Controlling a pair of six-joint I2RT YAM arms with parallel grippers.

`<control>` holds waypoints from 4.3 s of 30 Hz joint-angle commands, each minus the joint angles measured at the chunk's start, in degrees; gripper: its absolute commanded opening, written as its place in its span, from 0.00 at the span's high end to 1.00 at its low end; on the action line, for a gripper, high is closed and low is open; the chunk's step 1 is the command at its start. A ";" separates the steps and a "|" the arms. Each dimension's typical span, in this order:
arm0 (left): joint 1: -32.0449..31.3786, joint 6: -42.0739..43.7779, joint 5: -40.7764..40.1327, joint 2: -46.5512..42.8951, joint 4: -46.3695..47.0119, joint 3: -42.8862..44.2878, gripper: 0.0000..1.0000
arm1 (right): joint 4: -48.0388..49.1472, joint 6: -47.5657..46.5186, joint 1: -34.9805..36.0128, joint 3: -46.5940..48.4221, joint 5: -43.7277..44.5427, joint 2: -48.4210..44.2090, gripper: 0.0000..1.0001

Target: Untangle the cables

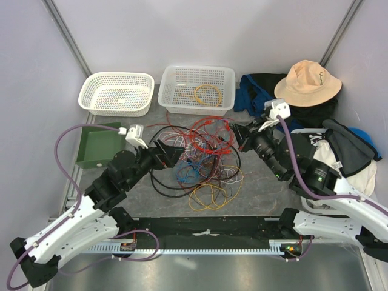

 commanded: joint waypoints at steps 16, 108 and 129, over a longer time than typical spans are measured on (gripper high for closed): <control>-3.37 17.65 25.46 11.63 48.76 -12.17 0.00 | -6.50 2.18 0.09 8.04 -5.46 -2.47 1.00; 38.73 36.82 -23.84 82.57 22.58 78.09 0.98 | 4.84 9.92 0.09 -23.95 -1.77 -5.99 0.04; 48.49 14.40 -12.61 79.51 5.26 70.01 0.01 | 5.63 11.32 0.00 -25.80 -0.62 -5.64 0.04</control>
